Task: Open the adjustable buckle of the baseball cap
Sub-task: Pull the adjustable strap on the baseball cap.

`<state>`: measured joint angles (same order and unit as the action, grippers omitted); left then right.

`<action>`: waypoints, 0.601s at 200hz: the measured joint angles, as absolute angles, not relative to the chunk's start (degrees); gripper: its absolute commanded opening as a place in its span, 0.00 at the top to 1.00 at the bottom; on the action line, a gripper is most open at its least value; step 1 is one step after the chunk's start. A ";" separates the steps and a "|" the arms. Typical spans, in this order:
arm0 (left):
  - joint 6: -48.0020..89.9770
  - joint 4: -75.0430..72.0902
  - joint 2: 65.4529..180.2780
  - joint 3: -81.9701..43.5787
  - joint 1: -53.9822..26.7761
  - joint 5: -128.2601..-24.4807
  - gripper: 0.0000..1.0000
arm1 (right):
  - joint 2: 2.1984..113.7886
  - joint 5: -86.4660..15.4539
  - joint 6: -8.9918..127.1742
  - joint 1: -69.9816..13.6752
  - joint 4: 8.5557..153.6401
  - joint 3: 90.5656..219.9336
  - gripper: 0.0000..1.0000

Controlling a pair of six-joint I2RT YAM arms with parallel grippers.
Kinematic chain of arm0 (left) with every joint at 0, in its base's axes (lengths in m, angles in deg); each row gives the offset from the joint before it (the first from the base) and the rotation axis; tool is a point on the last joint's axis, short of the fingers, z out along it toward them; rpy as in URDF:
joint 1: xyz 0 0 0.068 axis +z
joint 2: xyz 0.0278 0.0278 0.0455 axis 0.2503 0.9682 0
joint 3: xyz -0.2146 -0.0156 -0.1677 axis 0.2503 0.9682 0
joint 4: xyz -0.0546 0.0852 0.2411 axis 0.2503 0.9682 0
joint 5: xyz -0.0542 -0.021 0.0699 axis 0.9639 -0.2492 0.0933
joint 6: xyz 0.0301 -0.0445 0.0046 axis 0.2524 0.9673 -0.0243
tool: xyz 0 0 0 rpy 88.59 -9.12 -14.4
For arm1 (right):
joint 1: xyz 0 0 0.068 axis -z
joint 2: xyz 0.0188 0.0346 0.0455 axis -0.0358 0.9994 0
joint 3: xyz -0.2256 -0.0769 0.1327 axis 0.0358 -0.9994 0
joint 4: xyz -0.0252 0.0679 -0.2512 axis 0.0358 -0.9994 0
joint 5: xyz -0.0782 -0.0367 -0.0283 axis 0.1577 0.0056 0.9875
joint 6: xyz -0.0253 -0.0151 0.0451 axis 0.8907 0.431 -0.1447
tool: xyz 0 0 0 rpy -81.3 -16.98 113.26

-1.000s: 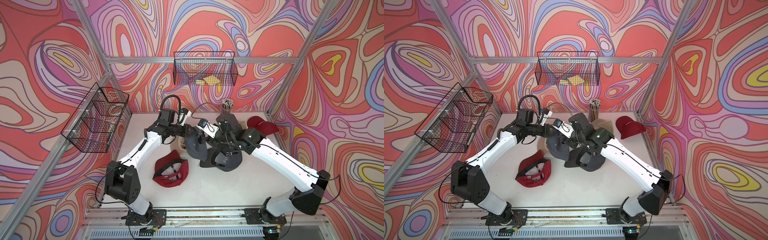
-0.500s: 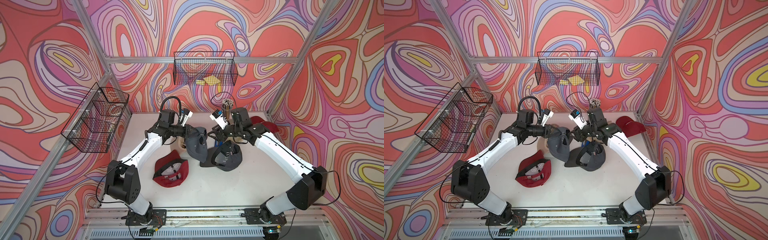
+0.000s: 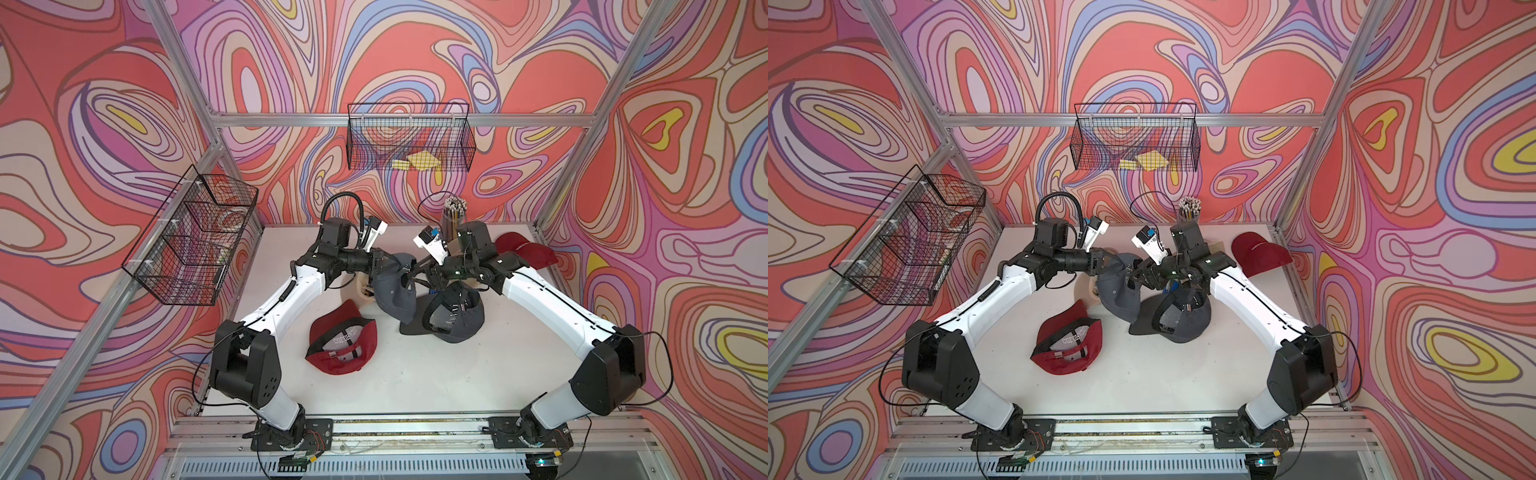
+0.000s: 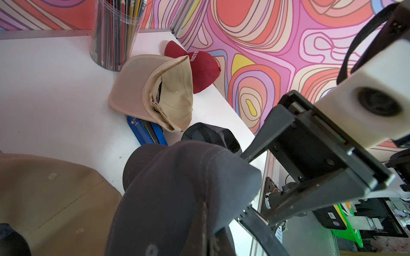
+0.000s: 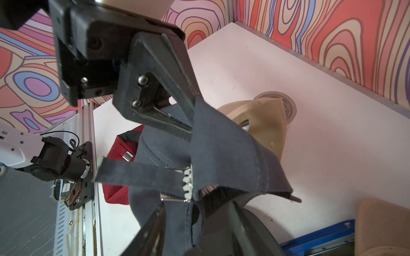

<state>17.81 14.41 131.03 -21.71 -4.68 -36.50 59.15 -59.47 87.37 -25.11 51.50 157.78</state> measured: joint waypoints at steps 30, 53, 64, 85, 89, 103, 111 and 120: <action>17.96 14.41 131.03 -21.71 -4.68 -36.44 1.00 | 59.52 -59.65 88.11 -25.11 53.89 155.77 0.61; 17.99 14.41 131.03 -21.71 -4.68 -36.28 1.00 | 59.52 -60.04 88.73 -25.11 56.25 153.41 0.67; 17.99 14.41 131.03 -21.71 -4.68 -36.26 1.00 | 59.52 -60.22 89.05 -25.11 57.12 152.60 0.70; 17.99 14.41 131.03 -21.71 -4.68 -36.24 1.00 | 59.52 -60.74 89.10 -25.11 58.91 151.77 0.72; 17.99 14.41 131.03 -21.71 -4.68 -36.24 1.00 | 59.52 -60.87 89.10 -25.11 59.31 151.64 0.73; 17.99 14.41 131.03 -21.71 -4.68 -36.26 1.00 | 59.52 -61.31 89.21 -25.11 60.97 151.09 0.74; 17.99 14.43 131.03 -21.71 -4.71 -36.28 1.00 | 59.52 -61.59 89.27 -25.11 61.86 150.70 0.75; 17.96 14.43 131.03 -21.71 -4.71 -36.28 1.00 | 59.50 -61.96 89.27 -25.11 62.67 150.26 0.78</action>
<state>17.96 14.43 131.03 -21.71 -4.71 -36.28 59.50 -61.96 89.27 -25.11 62.67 150.26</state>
